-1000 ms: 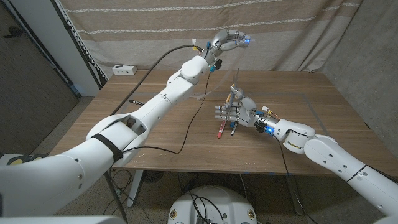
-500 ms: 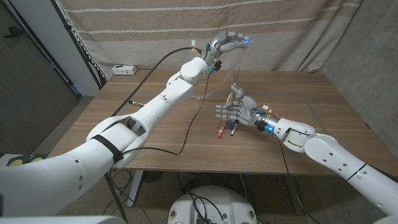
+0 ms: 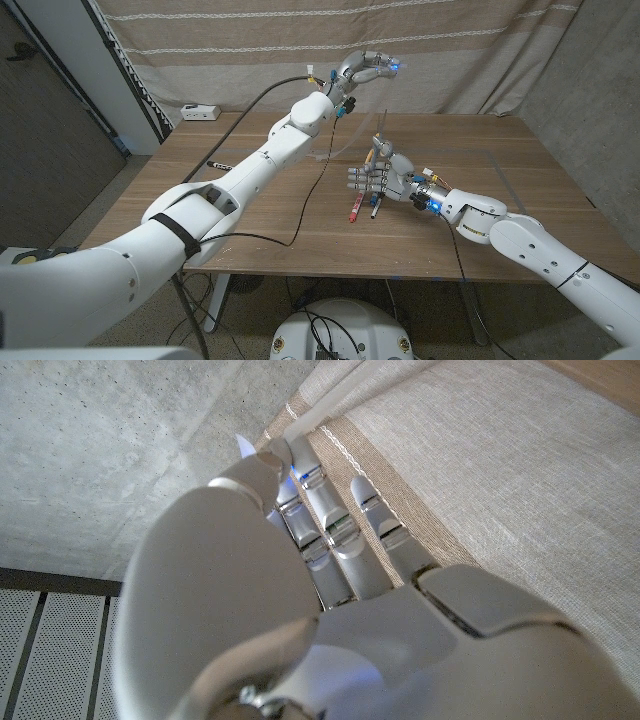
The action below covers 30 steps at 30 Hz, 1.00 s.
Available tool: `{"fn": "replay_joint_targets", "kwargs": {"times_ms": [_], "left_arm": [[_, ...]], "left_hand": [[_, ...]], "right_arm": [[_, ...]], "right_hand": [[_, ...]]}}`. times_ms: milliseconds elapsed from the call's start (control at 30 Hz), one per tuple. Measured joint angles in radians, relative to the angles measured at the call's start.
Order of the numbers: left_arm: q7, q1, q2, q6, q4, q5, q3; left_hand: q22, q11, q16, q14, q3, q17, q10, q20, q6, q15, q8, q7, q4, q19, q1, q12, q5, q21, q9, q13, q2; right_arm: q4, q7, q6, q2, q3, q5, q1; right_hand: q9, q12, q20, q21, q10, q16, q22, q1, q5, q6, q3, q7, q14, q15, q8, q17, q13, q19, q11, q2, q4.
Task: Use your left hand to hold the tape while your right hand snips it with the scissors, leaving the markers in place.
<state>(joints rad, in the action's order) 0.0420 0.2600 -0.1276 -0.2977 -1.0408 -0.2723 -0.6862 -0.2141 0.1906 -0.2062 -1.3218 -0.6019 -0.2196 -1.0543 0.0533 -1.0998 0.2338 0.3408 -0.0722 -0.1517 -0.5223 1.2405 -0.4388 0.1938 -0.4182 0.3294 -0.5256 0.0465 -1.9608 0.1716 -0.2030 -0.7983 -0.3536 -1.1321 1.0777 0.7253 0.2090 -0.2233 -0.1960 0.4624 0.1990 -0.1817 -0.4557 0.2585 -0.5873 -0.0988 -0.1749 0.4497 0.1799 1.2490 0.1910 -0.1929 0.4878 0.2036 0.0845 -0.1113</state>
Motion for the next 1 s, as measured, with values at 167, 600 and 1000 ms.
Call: {"fn": "replay_joint_targets", "kwargs": {"times_ms": [167, 600, 1000], "left_arm": [[-0.002, -0.010, 0.007, -0.012, 0.019, 0.004, -0.001], [-0.005, -0.033, 0.027, -0.043, 0.075, 0.009, -0.003], [0.002, -0.059, 0.049, -0.074, 0.130, 0.009, -0.004]], "left_hand": [[0.000, 0.000, 0.000, 0.000, 0.000, 0.000, 0.000, -0.005, 0.000, 0.000, 0.000, 0.000, 0.000, 0.005, 0.001, 0.003, 0.000, 0.000, 0.000, 0.000, -0.001], [0.000, 0.000, 0.001, 0.000, 0.004, 0.000, 0.000, -0.005, 0.000, 0.000, 0.007, 0.000, 0.004, 0.005, 0.002, 0.003, -0.002, -0.004, 0.000, -0.001, -0.002], [0.000, 0.002, 0.004, 0.000, 0.004, 0.000, -0.002, -0.005, 0.000, 0.000, 0.007, 0.000, 0.004, 0.005, 0.002, 0.003, -0.003, -0.004, 0.000, -0.001, -0.002]], "right_arm": [[0.002, 0.001, -0.001, 0.000, 0.000, -0.001, -0.001], [0.009, 0.008, -0.002, 0.002, 0.001, -0.003, -0.003], [0.013, 0.011, -0.008, 0.004, -0.001, -0.003, -0.008]], "right_hand": [[0.000, 0.000, 0.000, 0.000, 0.000, 0.000, 0.000, 0.000, 0.000, 0.000, 0.000, 0.000, 0.000, 0.000, 0.000, 0.000, 0.000, 0.000, 0.000, 0.000, 0.000], [0.009, 0.000, 0.008, -0.024, 0.000, 0.000, -0.002, 0.000, 0.000, 0.000, 0.000, 0.000, 0.012, -0.012, 0.000, 0.000, 0.000, 0.066, 0.000, 0.000, 0.000], [0.014, 0.000, 0.004, -0.017, 0.000, 0.000, -0.001, 0.000, 0.000, 0.000, 0.000, 0.000, 0.005, -0.005, 0.000, 0.000, 0.000, 0.053, 0.000, 0.000, 0.000]]}}
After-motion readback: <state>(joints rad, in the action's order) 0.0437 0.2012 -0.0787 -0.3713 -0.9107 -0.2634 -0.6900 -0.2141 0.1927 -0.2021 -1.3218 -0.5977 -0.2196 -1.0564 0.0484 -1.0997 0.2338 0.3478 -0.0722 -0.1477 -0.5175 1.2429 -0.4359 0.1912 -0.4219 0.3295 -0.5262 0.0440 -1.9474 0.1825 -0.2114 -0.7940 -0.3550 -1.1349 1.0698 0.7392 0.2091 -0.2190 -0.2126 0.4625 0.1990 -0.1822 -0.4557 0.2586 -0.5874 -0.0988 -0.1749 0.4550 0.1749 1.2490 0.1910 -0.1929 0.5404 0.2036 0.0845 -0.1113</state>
